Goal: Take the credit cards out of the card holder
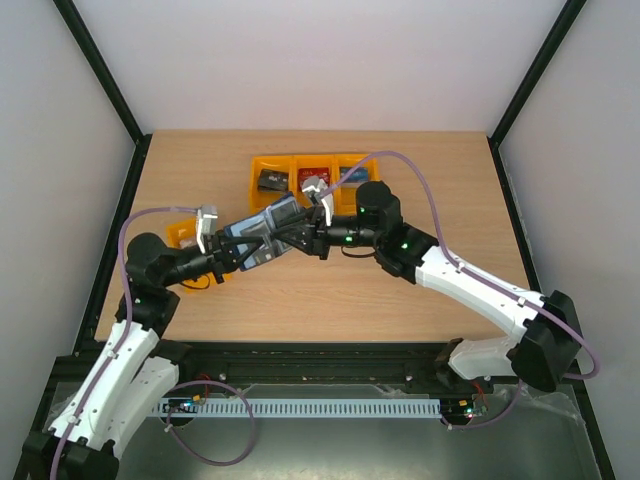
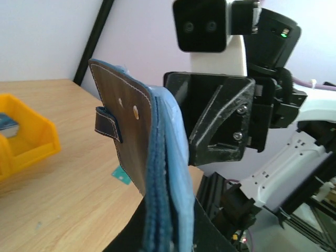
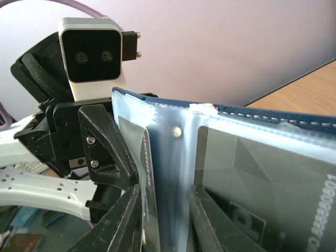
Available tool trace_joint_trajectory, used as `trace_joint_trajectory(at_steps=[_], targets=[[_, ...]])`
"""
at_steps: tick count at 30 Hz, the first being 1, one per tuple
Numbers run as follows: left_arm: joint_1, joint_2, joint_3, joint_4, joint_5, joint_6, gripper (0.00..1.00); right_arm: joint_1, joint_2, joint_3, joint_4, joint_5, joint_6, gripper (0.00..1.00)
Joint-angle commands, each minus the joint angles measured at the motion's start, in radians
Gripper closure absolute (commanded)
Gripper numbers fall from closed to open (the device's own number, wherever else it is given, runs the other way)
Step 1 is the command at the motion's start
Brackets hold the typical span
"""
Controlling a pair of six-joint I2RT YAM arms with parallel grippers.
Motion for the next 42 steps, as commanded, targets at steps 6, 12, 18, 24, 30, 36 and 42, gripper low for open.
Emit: trace_joint_trajectory(at_steps=[6,12,18,24,30,36,42], targets=[[-0.001,-0.014,-0.015,0.279,0.148,-0.107,0.98,0.015,0.028,0.011,-0.002,-0.102,-0.003,0.82],[0.0,-0.013,-0.021,0.28,0.14,-0.103,0.98,0.037,0.054,0.019,-0.029,-0.171,-0.033,0.88],[-0.001,-0.015,-0.029,0.253,0.137,-0.108,0.86,0.027,0.007,-0.008,0.011,-0.166,-0.045,0.98],[0.0,-0.032,-0.046,0.236,0.155,-0.121,0.74,-0.055,-0.057,-0.064,0.065,-0.175,0.011,0.98],[-0.001,-0.04,-0.058,0.223,0.162,-0.126,0.81,-0.076,-0.079,-0.058,-0.006,-0.168,-0.024,0.98],[0.0,-0.044,-0.053,0.167,0.131,-0.091,0.98,-0.1,-0.098,-0.05,-0.061,-0.163,-0.058,0.98],[0.026,-0.054,-0.06,-0.036,-0.047,-0.02,0.98,-0.215,-0.145,-0.07,-0.132,-0.136,-0.076,0.98]])
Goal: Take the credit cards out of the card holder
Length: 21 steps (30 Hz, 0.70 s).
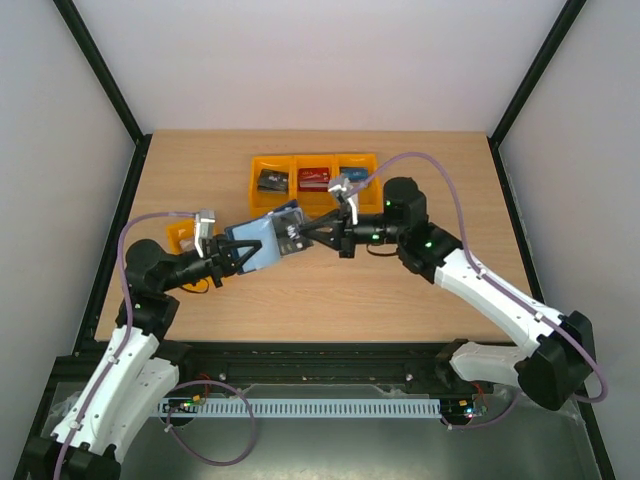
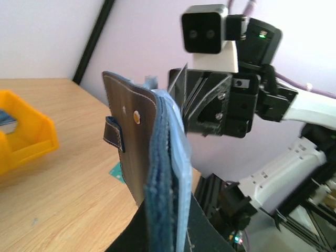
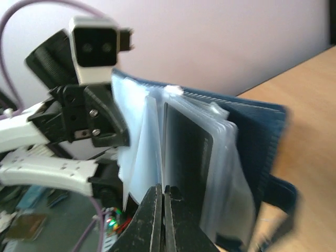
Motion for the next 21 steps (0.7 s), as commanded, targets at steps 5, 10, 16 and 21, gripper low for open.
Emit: trace_joint_trajectory(at_steps=[5,10,16,21], targets=[[0.024,0.002,-0.076,-0.18,-0.193,-0.039,0.98,-0.174,-0.081,-0.03,-0.031,0.144,0.042,0.98],[0.018,0.065,-0.214,-0.175,-0.255,-0.177,0.98,-0.179,0.013,-0.004,0.104,0.226,0.291,0.98],[-0.048,0.169,-0.309,-0.066,-0.292,-0.212,0.98,-0.164,0.141,-0.024,0.318,0.283,0.569,0.98],[-0.155,0.275,-0.315,-0.126,-0.379,-0.218,0.98,-0.136,0.205,0.019,0.247,0.344,0.571,0.98]])
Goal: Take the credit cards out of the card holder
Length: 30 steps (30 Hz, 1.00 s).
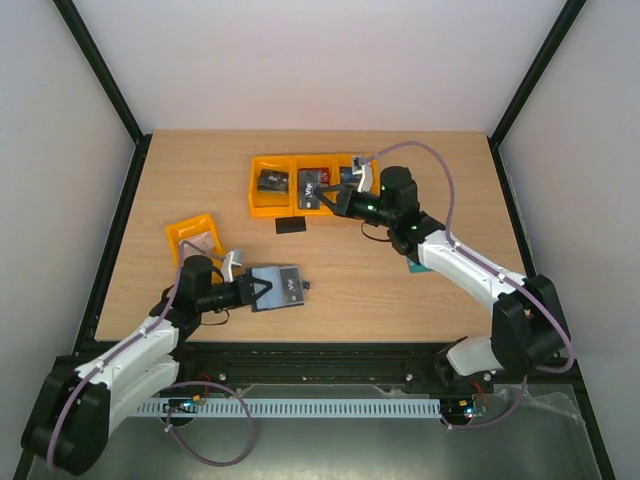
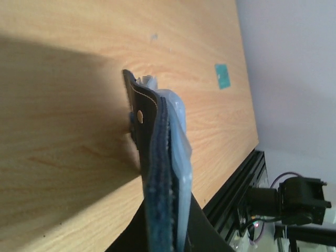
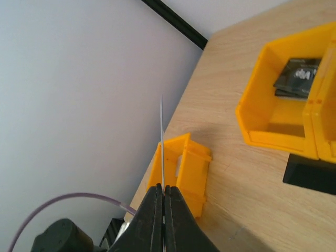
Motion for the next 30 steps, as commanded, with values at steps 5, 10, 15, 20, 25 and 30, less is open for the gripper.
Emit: trace_joint_trajectory(at_steps=[5,10,15,20,25,30], targets=[[-0.085,0.097,0.014,-0.145,-0.246,-0.01,0.81,0.056,0.076,0.051,0.036,0.115,0.123,0.98],[-0.081,0.035,0.08,-0.293,-0.348,0.039,0.31,0.078,0.097,0.079,-0.002,0.156,0.102,0.98],[-0.082,-0.044,0.226,-0.501,-0.464,0.1,0.01,0.091,0.083,0.084,-0.024,0.229,0.094,0.98],[-0.083,-0.147,0.368,-0.438,-0.468,0.274,0.01,0.131,0.054,0.079,0.027,0.289,0.085,0.98],[-0.067,-0.315,0.341,-0.178,-0.452,0.371,0.01,0.172,0.044,0.069,0.116,0.262,0.058,0.98],[0.001,-0.281,0.293,0.075,-0.17,0.168,0.01,0.215,0.032,0.027,0.373,0.062,0.069,0.98]])
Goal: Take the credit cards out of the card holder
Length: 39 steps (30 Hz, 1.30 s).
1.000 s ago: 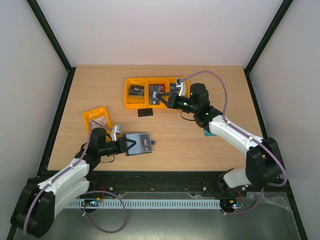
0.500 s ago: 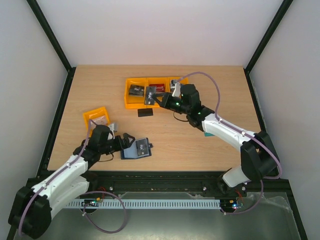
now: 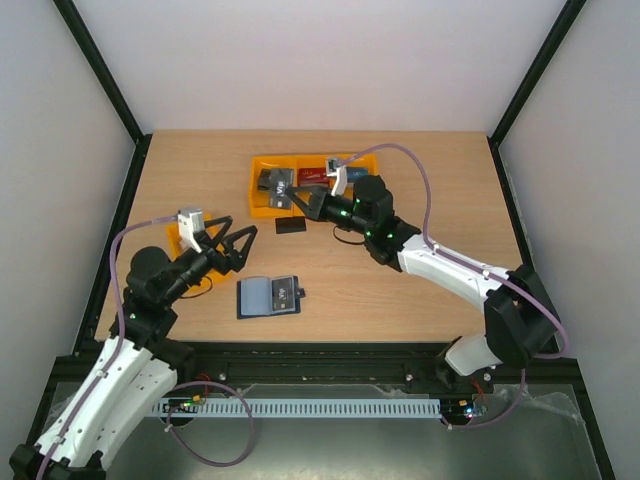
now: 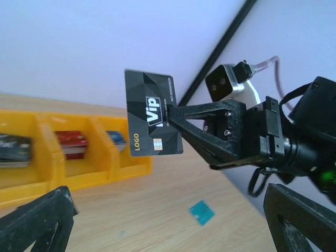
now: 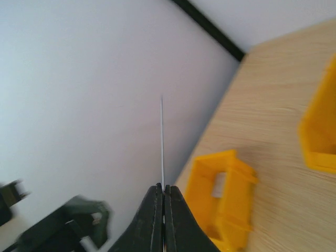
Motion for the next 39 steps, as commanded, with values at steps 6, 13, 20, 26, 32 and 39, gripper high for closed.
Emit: trace_joint_trajectory(at_steps=[6,13,20,26,32,39], targets=[[0.07,0.077,-0.08,0.468,0.306,-0.298,0.11,0.061,-0.039,-0.042,0.441,-0.346,0.024,0.98],[0.07,0.074,-0.054,0.512,0.382,-0.308,0.52,0.096,-0.03,-0.024,0.417,-0.408,-0.025,0.98],[0.071,0.078,-0.045,0.464,0.377,-0.282,0.97,0.104,-0.04,-0.009,0.348,-0.427,-0.083,0.98],[0.074,0.076,-0.039,0.26,0.377,-0.089,0.98,0.103,-0.095,0.043,-0.013,-0.402,-0.372,0.68],[0.075,0.085,0.068,-0.035,0.501,0.37,0.98,0.099,-0.161,0.188,-0.609,-0.297,-0.806,0.23],[0.054,0.131,0.175,-0.422,0.572,0.766,0.98,0.106,-0.14,0.347,-0.946,-0.223,-1.037,0.16]])
